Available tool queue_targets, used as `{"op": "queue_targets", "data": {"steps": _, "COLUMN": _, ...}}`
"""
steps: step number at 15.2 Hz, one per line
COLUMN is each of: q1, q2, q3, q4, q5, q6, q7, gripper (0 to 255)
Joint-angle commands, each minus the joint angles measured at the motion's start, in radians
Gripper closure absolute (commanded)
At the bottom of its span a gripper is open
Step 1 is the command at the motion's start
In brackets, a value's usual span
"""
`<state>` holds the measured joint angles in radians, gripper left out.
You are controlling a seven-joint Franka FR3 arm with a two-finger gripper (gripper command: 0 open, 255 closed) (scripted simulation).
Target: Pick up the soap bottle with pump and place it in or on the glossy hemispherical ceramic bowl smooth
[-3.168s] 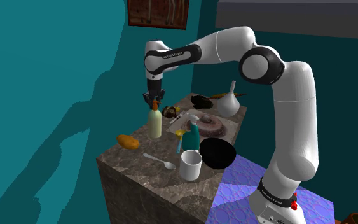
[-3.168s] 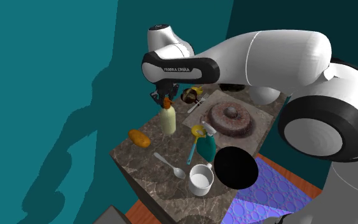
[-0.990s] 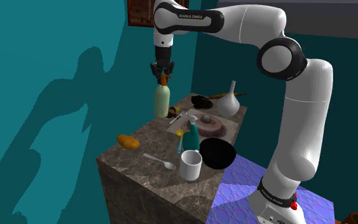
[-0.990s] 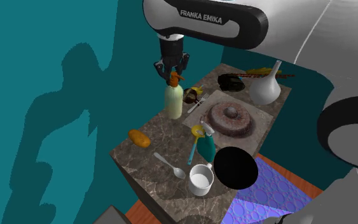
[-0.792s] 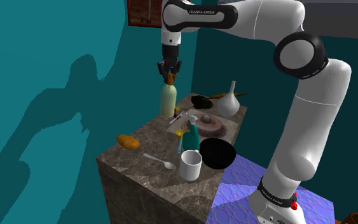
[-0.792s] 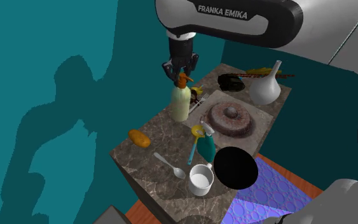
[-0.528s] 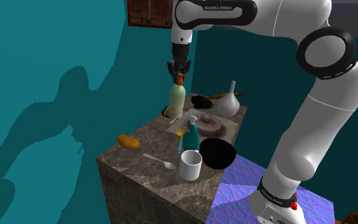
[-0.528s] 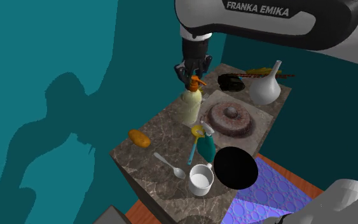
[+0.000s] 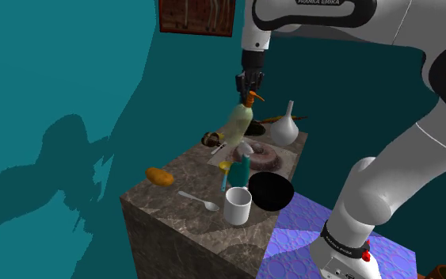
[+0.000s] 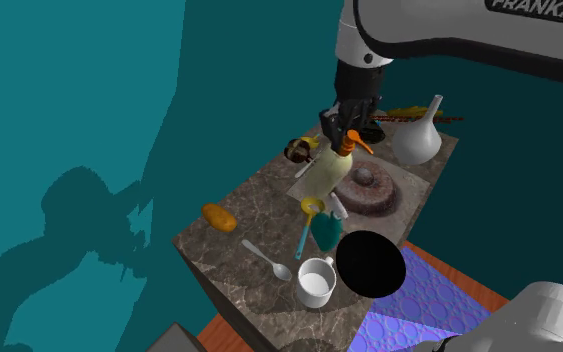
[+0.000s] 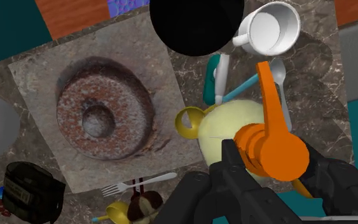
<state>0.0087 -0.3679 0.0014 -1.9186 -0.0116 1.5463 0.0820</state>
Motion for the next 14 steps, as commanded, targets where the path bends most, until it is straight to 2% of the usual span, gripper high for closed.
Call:
{"op": "queue_targets", "data": {"steps": 1, "q1": -0.003, "q2": -0.073, "q3": -0.005, "q4": -0.045, "q5": -0.002, "q6": -0.029, "q7": -0.008, "gripper": 255}}
{"op": "queue_targets", "data": {"steps": 10, "q1": -0.019, "q2": -0.387, "q3": -0.038, "q4": -0.191, "q5": -0.027, "q6": -0.196, "q7": -0.056, "gripper": 255}}
{"op": "queue_targets", "data": {"steps": 14, "q1": -0.020, "q2": -0.412, "q3": -0.039, "q4": -0.263, "q5": -0.028, "q6": -0.148, "q7": -0.054, "gripper": 255}}
